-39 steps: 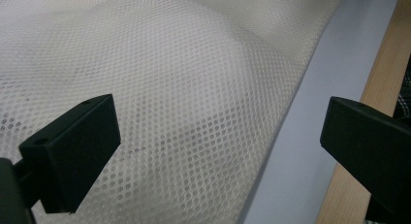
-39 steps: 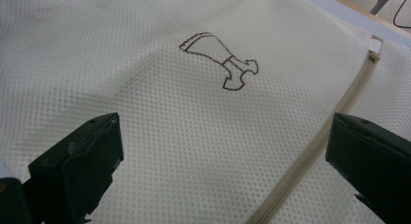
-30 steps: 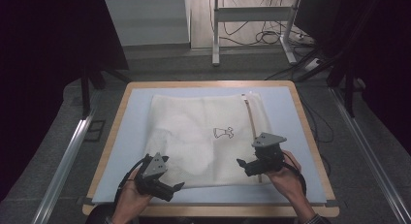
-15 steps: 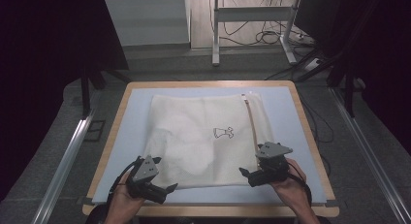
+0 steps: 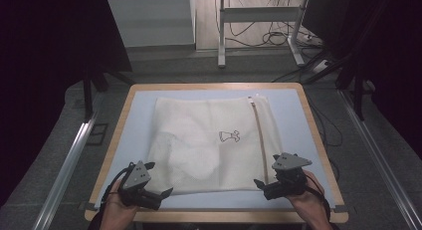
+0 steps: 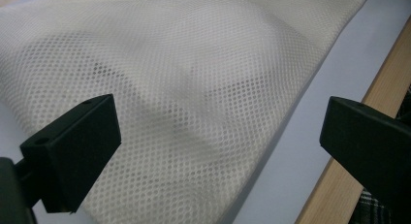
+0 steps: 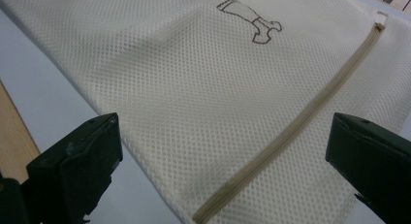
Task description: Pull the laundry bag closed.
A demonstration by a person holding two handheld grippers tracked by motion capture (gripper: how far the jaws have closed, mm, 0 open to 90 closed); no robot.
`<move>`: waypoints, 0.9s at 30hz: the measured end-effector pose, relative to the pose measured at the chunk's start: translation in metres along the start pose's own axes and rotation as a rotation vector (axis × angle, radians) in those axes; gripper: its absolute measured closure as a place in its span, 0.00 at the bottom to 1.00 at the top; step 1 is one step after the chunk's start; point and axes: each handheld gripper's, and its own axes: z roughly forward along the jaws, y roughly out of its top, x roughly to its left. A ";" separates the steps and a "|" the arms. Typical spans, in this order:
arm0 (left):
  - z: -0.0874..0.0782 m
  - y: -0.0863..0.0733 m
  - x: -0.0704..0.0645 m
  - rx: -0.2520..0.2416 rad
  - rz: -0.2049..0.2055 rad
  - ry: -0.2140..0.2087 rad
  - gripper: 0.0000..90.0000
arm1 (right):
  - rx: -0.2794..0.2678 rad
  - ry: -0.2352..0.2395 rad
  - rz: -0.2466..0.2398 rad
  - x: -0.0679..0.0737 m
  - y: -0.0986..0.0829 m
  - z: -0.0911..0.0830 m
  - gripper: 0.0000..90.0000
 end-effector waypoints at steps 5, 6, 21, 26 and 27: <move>-0.004 -0.005 0.003 -0.001 -0.015 0.011 0.01 | 0.008 -0.002 0.015 0.000 -0.008 -0.007 0.00; -0.005 -0.006 0.004 -0.002 -0.019 0.014 0.01 | 0.007 -0.003 0.017 0.000 -0.009 -0.009 0.00; -0.015 -0.026 0.012 0.014 -0.064 0.043 0.01 | 0.036 -0.017 0.067 0.001 -0.040 -0.027 0.00; -0.013 -0.032 0.015 0.032 -0.086 0.040 0.01 | 0.063 -0.011 0.080 0.002 -0.050 -0.027 0.00; -0.013 -0.033 0.015 0.036 -0.089 0.038 0.01 | 0.069 -0.011 0.080 0.002 -0.051 -0.027 0.00</move>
